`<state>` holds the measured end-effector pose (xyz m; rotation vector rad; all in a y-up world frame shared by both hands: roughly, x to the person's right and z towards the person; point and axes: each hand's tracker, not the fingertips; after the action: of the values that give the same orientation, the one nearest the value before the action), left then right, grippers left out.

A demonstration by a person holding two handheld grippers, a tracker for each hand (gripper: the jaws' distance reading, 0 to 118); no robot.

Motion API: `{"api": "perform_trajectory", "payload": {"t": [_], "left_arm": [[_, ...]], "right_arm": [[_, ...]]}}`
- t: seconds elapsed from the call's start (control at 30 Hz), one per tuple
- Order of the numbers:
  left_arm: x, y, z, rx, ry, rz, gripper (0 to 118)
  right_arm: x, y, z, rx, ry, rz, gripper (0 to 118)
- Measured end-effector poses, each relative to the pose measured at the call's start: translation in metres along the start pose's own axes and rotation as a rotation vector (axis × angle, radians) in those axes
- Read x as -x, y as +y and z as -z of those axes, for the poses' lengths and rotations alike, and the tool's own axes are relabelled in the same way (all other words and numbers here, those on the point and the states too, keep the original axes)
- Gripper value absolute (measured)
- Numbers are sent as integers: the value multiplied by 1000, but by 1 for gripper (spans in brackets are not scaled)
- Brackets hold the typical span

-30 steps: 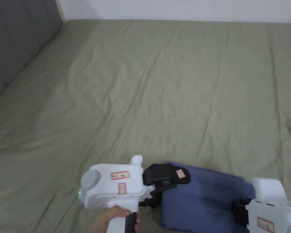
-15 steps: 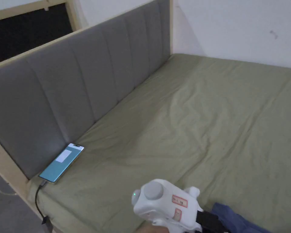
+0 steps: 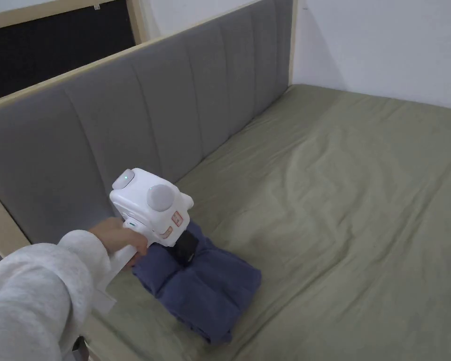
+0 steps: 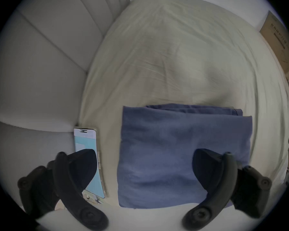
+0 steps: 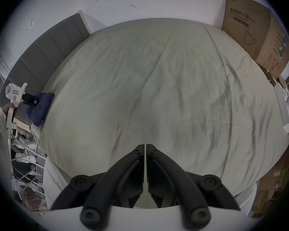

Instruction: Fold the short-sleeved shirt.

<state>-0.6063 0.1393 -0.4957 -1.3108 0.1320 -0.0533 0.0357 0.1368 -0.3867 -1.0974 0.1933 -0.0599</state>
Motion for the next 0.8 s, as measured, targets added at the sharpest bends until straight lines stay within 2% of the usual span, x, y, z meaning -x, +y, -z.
{"api": "perform_trajectory", "payload": {"t": [0.07,0.23,0.27,0.3,0.33,0.37,0.53,0.67,0.7,0.8], "left_arm": [[-4,-3,-3,-3,112,9,113],[-7,-12,-46,-145,-25,-176,106],[-15,-15,-55,-166,-58,-188,89],[-25,-19,-66,-192,-81,-199,43],[-33,-25,-79,-238,-111,-201,7],[-49,-31,-90,-279,-128,-193,2],[-145,-76,-144,-475,-221,-160,0],[-223,-115,-186,-643,-136,-179,0],[-241,-124,-197,-691,-123,-148,0],[-290,-148,-228,-850,-66,-142,0]], "right_arm": [[-2,1,1,9,3,9,3],[-5,2,-3,-6,20,8,3],[-6,2,-4,-16,29,11,3],[-7,1,-6,-22,36,13,3],[-8,1,-8,-29,45,13,3],[-6,2,-12,-38,52,12,3],[-9,5,-36,-128,86,-4,3],[-12,14,-67,-266,91,-17,3],[-12,16,-77,-311,90,-20,3],[-7,20,-112,-469,54,-35,3]]}}
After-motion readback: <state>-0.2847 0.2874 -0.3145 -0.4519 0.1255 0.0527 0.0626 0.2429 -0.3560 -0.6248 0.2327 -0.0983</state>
